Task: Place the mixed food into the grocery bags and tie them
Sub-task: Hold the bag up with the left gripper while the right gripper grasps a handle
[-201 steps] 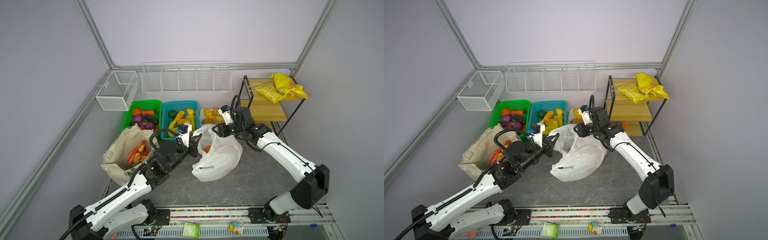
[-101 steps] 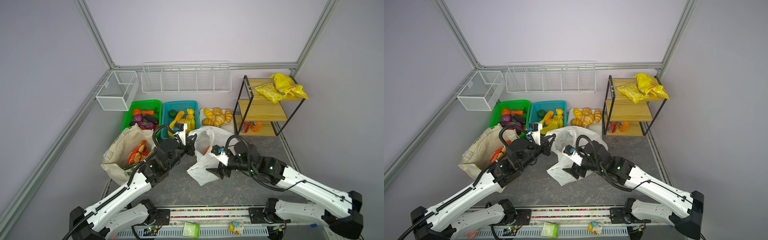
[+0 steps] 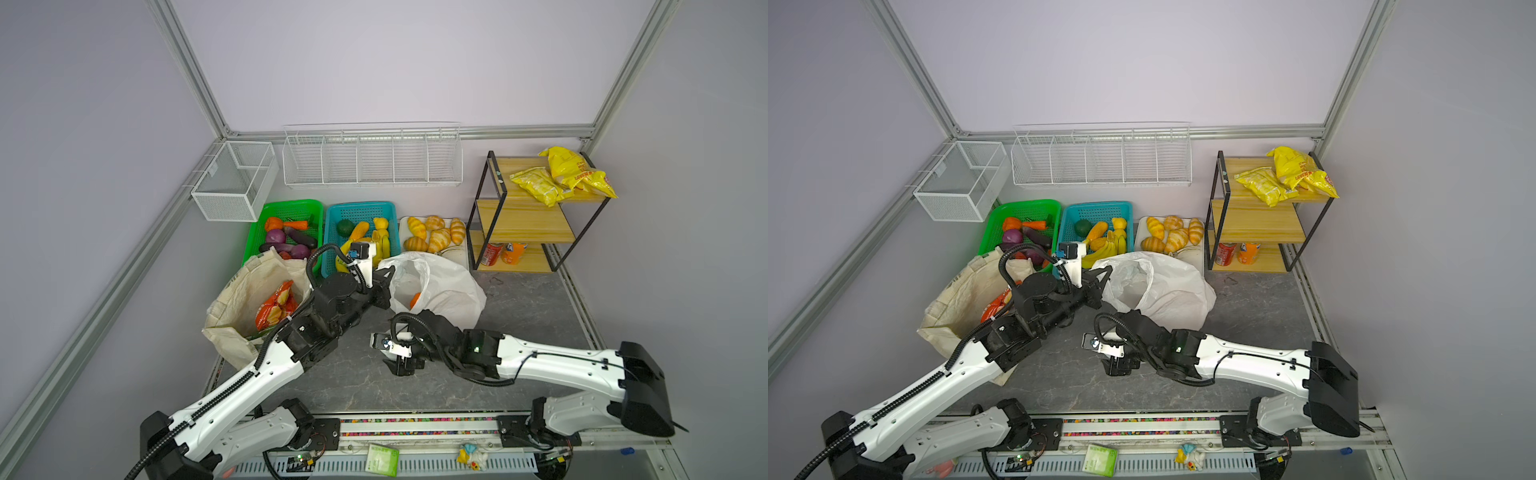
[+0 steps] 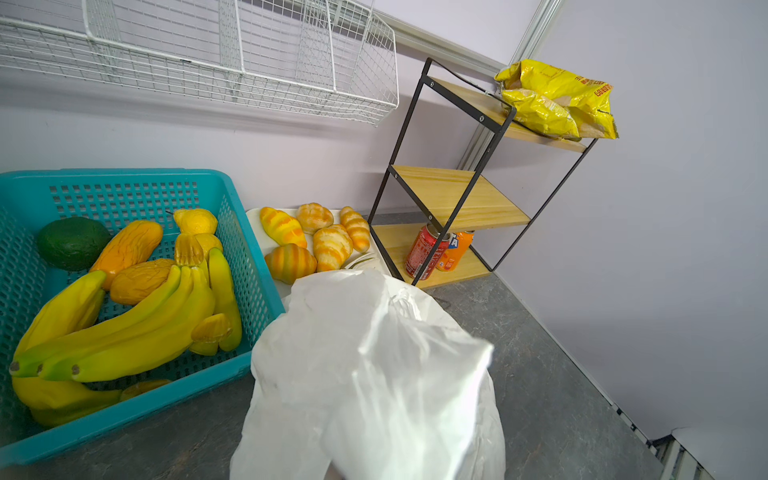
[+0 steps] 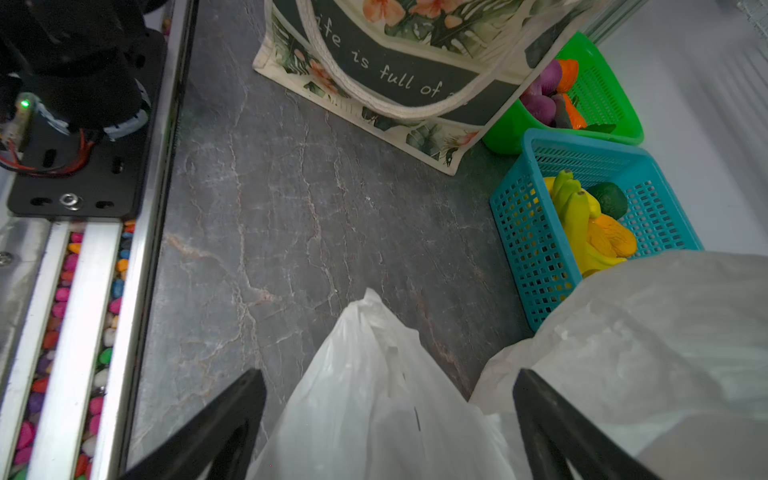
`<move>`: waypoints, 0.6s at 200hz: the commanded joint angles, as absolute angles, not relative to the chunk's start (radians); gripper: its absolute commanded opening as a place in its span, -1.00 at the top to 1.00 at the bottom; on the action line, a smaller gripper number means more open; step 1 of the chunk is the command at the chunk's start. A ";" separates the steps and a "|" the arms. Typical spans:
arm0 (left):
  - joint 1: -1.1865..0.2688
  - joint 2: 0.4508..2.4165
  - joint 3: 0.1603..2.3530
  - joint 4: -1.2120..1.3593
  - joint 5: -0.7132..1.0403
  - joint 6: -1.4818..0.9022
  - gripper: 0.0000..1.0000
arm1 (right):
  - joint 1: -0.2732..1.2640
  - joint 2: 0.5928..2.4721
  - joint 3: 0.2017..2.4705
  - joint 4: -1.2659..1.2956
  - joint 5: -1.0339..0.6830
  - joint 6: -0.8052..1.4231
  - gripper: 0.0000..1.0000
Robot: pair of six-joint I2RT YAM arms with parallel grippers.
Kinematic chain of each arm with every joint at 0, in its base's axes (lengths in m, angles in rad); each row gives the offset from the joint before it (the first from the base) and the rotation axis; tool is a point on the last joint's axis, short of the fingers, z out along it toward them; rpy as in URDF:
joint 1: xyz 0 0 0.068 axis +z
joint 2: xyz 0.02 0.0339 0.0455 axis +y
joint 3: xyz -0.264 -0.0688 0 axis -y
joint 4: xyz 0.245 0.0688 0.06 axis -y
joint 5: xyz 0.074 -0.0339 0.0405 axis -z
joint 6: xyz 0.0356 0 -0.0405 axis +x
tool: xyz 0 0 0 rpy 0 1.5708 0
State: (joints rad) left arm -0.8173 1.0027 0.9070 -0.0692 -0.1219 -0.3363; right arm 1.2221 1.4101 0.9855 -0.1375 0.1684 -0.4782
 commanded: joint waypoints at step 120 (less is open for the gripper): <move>-0.742 0.886 0.958 -0.121 -0.087 -0.307 1.00 | 1.150 1.008 0.908 -0.084 0.263 -0.366 0.86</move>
State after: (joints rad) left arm -0.7479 0.9565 0.9092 -0.0978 -0.1013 -0.3206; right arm 1.2148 1.1584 0.9169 -0.0937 0.2680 -0.4427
